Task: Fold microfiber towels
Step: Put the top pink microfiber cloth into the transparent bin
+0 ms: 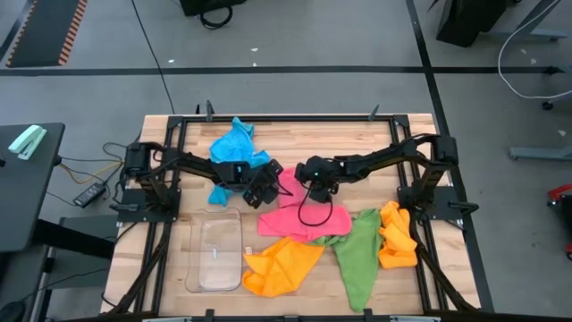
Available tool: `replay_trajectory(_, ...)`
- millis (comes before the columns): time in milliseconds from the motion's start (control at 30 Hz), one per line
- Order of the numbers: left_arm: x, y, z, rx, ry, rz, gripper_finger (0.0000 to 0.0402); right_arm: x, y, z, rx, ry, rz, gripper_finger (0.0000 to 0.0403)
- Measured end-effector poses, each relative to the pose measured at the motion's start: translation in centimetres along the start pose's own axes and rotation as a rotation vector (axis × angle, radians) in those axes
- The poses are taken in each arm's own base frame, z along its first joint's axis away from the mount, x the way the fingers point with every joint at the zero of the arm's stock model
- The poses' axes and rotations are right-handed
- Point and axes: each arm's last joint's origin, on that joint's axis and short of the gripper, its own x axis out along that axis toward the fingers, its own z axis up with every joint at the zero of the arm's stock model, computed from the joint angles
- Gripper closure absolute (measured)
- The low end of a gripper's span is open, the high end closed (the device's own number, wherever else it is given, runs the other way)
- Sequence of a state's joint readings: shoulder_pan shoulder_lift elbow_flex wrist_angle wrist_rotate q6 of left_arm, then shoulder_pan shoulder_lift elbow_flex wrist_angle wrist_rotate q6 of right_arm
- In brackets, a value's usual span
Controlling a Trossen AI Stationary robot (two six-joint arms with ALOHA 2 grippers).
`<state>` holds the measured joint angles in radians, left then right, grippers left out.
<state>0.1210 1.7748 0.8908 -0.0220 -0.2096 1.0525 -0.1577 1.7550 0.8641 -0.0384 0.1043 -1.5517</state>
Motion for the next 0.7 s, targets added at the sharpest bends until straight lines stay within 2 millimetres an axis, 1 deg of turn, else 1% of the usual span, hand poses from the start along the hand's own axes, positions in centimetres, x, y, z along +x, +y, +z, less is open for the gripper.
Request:
replay_trajectory(133,0.3,0.8,-1.0,-0.032,0.015,0.029,0.0225,0.0,-0.1,0.3,-0.037,-0.004,-0.009,0.0105)
replay_trajectory(267,1.4,1.0,-1.7,-0.043,0.023,0.047,0.0225,0.0,-0.1,0.5,-0.045,-0.011,-0.013,0.0105)
replay_trajectory(333,2.2,0.8,-2.0,-0.004,0.030,0.044,0.0227,0.0,-0.1,0.7,-0.049,-0.016,-0.014,0.0105)
replay_trajectory(433,3.1,1.0,-1.9,0.030,0.011,0.100,0.0231,0.0,-0.1,0.8,-0.046,-0.030,-0.016,0.0105)
replay_trajectory(533,3.6,1.4,-1.7,0.027,-0.011,0.160,0.0236,0.0,-0.1,0.8,-0.024,-0.036,-0.019,0.0105)
replay_trajectory(700,3.6,1.6,-2.1,0.013,-0.006,0.171,0.0247,0.0,-0.2,1.1,0.014,-0.075,-0.023,0.0105)
